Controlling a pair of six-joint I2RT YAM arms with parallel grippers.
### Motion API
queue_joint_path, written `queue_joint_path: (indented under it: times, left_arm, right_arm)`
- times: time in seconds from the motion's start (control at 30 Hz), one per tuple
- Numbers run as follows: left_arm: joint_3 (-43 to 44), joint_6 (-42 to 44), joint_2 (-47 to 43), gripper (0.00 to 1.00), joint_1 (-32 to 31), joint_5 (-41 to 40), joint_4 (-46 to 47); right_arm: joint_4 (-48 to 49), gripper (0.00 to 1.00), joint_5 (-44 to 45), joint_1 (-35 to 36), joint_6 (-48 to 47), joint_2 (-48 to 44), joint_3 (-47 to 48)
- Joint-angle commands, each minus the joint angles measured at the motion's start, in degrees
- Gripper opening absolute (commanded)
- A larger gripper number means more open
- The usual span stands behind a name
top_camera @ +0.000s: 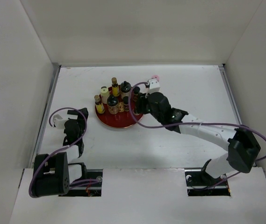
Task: Organize the condiment bottles
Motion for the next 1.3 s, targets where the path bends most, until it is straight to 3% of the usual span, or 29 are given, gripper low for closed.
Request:
queue_joint_path:
  times: [0.0, 0.47, 0.73, 1.0, 1.17, 1.27]
  left_arm:
    - [-0.54, 0.45, -1.39, 1.00, 0.04, -0.59, 2.41]
    - [1.30, 0.53, 3.27, 1.00, -1.46, 1.43, 3.64]
    - [1.30, 0.53, 3.53, 1.00, -1.98, 1.43, 4.17]
    - [1.56, 0.53, 4.06, 1.00, -2.25, 1.52, 4.25]
    - [1.39, 0.71, 3.53, 1.00, -1.98, 1.25, 4.25]
    - [1.39, 0.62, 3.79, 1.00, -1.90, 1.52, 4.25]
  right_arm:
    - [6.41, 0.34, -0.32, 3.22, 0.51, 0.58, 0.42]
    - [8.70, 0.35, 0.73, 11.14, -2.21, 18.59, 12.02]
    - [10.99, 0.42, 5.65, 13.16, -5.64, 23.96, 12.73]
    - [10.99, 0.69, 4.61, 13.77, -5.99, 20.90, 10.97]
    - [11.08, 0.77, 2.58, 13.77, -7.57, 15.11, 9.92]
    - [12.39, 0.77, 2.49, 13.77, -8.71, 11.33, 7.90]
